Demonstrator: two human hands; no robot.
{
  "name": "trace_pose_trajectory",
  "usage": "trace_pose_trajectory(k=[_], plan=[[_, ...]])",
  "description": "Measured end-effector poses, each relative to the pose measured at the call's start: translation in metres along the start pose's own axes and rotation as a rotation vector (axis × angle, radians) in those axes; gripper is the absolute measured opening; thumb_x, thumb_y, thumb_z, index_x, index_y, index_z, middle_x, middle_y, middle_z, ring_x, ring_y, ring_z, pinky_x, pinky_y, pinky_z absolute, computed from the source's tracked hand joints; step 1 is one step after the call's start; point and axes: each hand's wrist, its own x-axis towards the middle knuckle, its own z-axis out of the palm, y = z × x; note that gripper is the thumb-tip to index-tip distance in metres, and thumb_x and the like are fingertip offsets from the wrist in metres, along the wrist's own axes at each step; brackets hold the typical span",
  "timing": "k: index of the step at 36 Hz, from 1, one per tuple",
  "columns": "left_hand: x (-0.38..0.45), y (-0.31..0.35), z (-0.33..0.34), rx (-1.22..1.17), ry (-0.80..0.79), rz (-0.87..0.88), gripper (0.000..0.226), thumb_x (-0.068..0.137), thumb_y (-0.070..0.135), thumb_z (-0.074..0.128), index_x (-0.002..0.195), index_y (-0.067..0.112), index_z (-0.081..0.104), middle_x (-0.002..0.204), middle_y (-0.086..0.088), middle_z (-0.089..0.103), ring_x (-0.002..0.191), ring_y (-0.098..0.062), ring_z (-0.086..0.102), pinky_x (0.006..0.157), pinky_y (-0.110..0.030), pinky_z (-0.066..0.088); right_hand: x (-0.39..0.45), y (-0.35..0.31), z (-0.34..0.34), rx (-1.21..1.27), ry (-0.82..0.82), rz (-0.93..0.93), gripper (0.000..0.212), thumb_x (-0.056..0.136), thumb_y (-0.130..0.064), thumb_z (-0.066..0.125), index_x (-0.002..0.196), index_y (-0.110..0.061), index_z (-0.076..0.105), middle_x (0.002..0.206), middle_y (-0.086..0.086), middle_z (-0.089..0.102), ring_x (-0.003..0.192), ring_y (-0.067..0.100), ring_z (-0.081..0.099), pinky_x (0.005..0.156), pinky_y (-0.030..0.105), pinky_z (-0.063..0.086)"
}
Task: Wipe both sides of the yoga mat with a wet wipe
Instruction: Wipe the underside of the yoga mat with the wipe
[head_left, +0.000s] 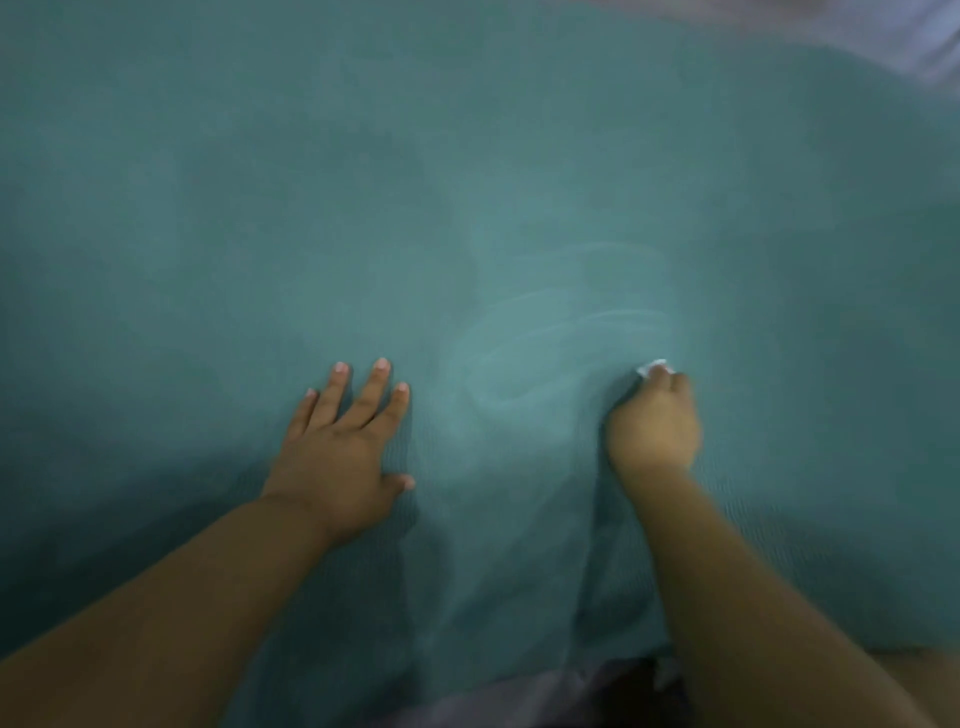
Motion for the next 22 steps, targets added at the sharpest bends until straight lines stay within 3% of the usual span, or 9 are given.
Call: trace_pose_trajectory(k=[4, 7, 9, 11, 13, 16, 18, 20, 22], plan=[[0.0, 0.0, -0.001, -0.012, -0.018, -0.002, 0.088, 0.089, 0.06, 0.045, 0.148, 0.032, -0.014, 0.152, 0.01, -0.03, 0.143, -0.025, -0.023, 0.116, -0.039, -0.008, -0.067, -0.052, 0.025, 0.052, -0.052, -0.583, 0.048, 0.073, -0.013, 0.033, 0.102, -0.002, 0.07, 0.101, 0.014, 0.069, 0.085, 0.028, 0.069, 0.068, 0.03, 0.055], [0.0, 0.0, -0.003, -0.021, -0.036, -0.003, 0.089, 0.089, 0.059, 0.046, 0.149, 0.032, -0.014, 0.152, 0.01, -0.03, 0.142, -0.025, -0.024, 0.116, -0.039, -0.008, -0.095, -0.045, 0.024, -0.011, -0.217, -1.032, 0.043, 0.077, -0.016, 0.038, 0.105, -0.002, 0.068, 0.1, 0.014, 0.069, 0.079, 0.028, 0.069, 0.059, 0.03, 0.056], [0.0, 0.0, -0.004, -0.023, -0.048, -0.006, 0.088, 0.09, 0.058, 0.046, 0.149, 0.031, -0.014, 0.152, 0.009, -0.03, 0.142, -0.025, -0.024, 0.116, -0.039, -0.009, -0.083, -0.026, 0.01, -0.077, -0.261, -1.201, 0.041, 0.088, -0.023, 0.037, 0.113, -0.005, 0.064, 0.105, 0.013, 0.069, 0.087, 0.027, 0.069, 0.066, 0.031, 0.057], [0.0, 0.0, -0.004, -0.028, -0.053, -0.005, 0.087, 0.09, 0.058, 0.045, 0.149, 0.031, -0.014, 0.152, 0.009, -0.031, 0.142, -0.025, -0.025, 0.116, -0.039, -0.009, -0.05, -0.003, -0.003, -0.116, -0.268, -1.068, 0.045, 0.094, -0.029, 0.032, 0.124, -0.009, 0.059, 0.119, 0.011, 0.064, 0.105, 0.026, 0.064, 0.085, 0.032, 0.051], [0.0, 0.0, -0.003, -0.036, -0.056, -0.004, 0.087, 0.091, 0.057, 0.045, 0.149, 0.031, -0.014, 0.152, 0.009, -0.031, 0.142, -0.025, -0.025, 0.116, -0.039, -0.01, -0.016, 0.025, -0.014, -0.204, -0.202, -0.728, 0.045, 0.093, -0.018, 0.035, 0.136, -0.012, 0.047, 0.134, 0.013, 0.052, 0.119, 0.031, 0.053, 0.099, 0.034, 0.04], [0.0, 0.001, -0.002, -0.032, -0.053, -0.007, 0.087, 0.091, 0.057, 0.044, 0.148, 0.032, -0.015, 0.152, 0.009, -0.031, 0.142, -0.025, -0.026, 0.116, -0.04, -0.01, -0.001, 0.045, -0.024, -0.157, -0.089, -0.145, 0.048, 0.089, -0.001, 0.041, 0.136, -0.01, 0.044, 0.131, 0.018, 0.047, 0.109, 0.039, 0.053, 0.091, 0.042, 0.042], [0.001, 0.0, -0.002, -0.033, -0.051, -0.006, 0.086, 0.091, 0.057, 0.044, 0.148, 0.031, -0.016, 0.152, 0.009, -0.032, 0.141, -0.025, -0.026, 0.116, -0.04, -0.01, -0.021, 0.032, -0.013, -0.065, -0.065, 0.054, 0.042, 0.09, -0.003, 0.039, 0.131, -0.007, 0.046, 0.127, 0.018, 0.048, 0.104, 0.04, 0.055, 0.087, 0.041, 0.042], [0.001, 0.0, -0.002, -0.036, -0.045, -0.002, 0.086, 0.091, 0.057, 0.043, 0.148, 0.031, -0.015, 0.152, 0.009, -0.031, 0.141, -0.025, -0.026, 0.116, -0.04, -0.01, -0.056, 0.009, 0.007, -0.03, -0.04, -0.039, 0.041, 0.09, -0.01, 0.031, 0.126, -0.005, 0.05, 0.125, 0.016, 0.052, 0.102, 0.036, 0.058, 0.083, 0.038, 0.046], [0.001, 0.0, -0.001, -0.041, -0.036, 0.002, 0.086, 0.091, 0.057, 0.044, 0.149, 0.031, -0.013, 0.153, 0.009, -0.029, 0.142, -0.025, -0.025, 0.117, -0.04, -0.01, -0.101, -0.016, 0.02, 0.039, -0.086, -0.383, 0.047, 0.08, -0.015, 0.032, 0.114, -0.004, 0.061, 0.114, 0.014, 0.064, 0.092, 0.03, 0.067, 0.071, 0.034, 0.054]])
